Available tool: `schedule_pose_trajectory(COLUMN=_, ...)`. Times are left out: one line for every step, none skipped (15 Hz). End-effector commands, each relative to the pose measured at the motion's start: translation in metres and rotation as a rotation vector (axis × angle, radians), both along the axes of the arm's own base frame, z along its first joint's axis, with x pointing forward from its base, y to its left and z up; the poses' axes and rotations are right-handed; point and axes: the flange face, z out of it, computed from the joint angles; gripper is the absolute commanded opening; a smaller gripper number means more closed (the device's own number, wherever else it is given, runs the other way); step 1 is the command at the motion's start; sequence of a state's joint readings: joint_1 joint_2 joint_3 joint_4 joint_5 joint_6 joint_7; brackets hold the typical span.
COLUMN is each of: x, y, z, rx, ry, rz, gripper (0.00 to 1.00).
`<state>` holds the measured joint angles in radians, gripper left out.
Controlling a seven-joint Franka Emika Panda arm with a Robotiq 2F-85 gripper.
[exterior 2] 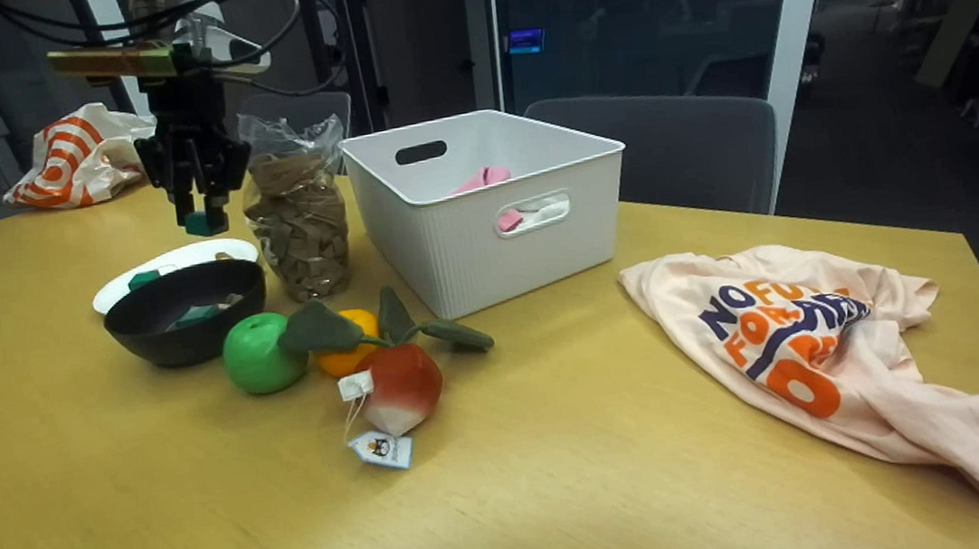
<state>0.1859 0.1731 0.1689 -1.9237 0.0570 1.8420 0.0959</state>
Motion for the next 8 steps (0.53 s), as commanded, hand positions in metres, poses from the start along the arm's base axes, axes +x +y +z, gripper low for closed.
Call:
schedule_pose_trajectory(x=-0.025, y=-0.007, z=-0.016, rx=-0.015, ry=0.022, rz=-0.016, gripper=0.20)
schedule_pose_trajectory(x=-0.029, y=-0.008, z=-0.019, rx=-0.019, ry=0.030, rz=-0.020, gripper=0.63)
schedule_pose_trajectory(x=-0.031, y=-0.009, z=-0.021, rx=-0.020, ry=0.036, rz=-0.022, gripper=0.64)
schedule_pose_trajectory(x=-0.033, y=-0.009, z=-0.023, rx=-0.027, ry=0.039, rz=-0.021, gripper=0.70)
schedule_pose_trajectory(x=-0.034, y=-0.008, z=-0.021, rx=-0.028, ry=0.040, rz=-0.017, gripper=0.77)
schedule_pose_trajectory(x=-0.035, y=-0.006, z=-0.020, rx=-0.032, ry=0.037, rz=-0.011, gripper=0.86)
schedule_pose_trajectory(x=-0.036, y=0.000, z=-0.017, rx=-0.031, ry=0.032, rz=0.004, gripper=0.93)
schedule_pose_trajectory(x=-0.039, y=0.007, z=-0.013, rx=-0.024, ry=0.028, rz=0.021, gripper=0.99)
